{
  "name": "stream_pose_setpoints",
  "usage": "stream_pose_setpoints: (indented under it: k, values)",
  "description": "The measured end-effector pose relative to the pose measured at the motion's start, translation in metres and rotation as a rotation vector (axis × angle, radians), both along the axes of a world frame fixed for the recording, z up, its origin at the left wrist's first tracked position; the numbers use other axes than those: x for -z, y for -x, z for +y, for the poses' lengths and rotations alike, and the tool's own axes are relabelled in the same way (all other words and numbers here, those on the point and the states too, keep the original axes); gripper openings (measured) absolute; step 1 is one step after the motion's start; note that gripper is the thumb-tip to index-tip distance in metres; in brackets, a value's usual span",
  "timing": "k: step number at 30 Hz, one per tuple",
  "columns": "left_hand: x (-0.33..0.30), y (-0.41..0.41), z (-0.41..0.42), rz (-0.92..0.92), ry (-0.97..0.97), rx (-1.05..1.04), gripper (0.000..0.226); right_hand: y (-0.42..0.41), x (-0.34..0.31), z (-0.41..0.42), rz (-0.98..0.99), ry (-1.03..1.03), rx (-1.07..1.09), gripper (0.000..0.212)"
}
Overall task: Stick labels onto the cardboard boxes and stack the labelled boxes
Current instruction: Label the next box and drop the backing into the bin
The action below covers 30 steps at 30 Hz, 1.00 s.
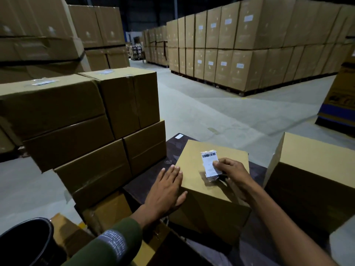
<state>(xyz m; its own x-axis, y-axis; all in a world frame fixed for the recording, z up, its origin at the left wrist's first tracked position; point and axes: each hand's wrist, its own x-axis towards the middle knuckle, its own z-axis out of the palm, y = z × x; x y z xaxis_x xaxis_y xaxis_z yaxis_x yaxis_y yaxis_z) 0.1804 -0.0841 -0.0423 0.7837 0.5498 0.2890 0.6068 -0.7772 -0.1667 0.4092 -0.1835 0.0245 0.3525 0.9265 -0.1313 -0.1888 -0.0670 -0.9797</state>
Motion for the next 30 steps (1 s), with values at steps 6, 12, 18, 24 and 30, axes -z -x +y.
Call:
stream_pose_setpoints:
  k: [6, 12, 18, 24, 30]
  values:
    - [0.004, 0.053, 0.001, -0.057, -0.001, -0.07, 0.076, 0.051, -0.005, 0.004, 0.134, 0.021, 0.036, 0.02]
    - [0.016, 0.169, 0.024, -0.086, 0.066, -0.244, 0.071, 0.158, -0.009, 0.046, 0.201, -0.003, -0.077, 0.009]
    - [0.025, 0.307, 0.045, -0.133, 0.06, -0.435, 0.069, 0.291, -0.003, 0.114, 0.136, 0.049, -0.205, 0.01]
    - [0.045, 0.428, 0.049, -0.125, 0.109, -0.631, 0.067, 0.411, 0.024, 0.158, 0.03, 0.116, -0.447, 0.012]
    - [0.067, 0.525, 0.039, -0.123, 0.149, -0.798, 0.066, 0.517, 0.063, 0.182, -0.305, 0.046, -0.575, 0.011]
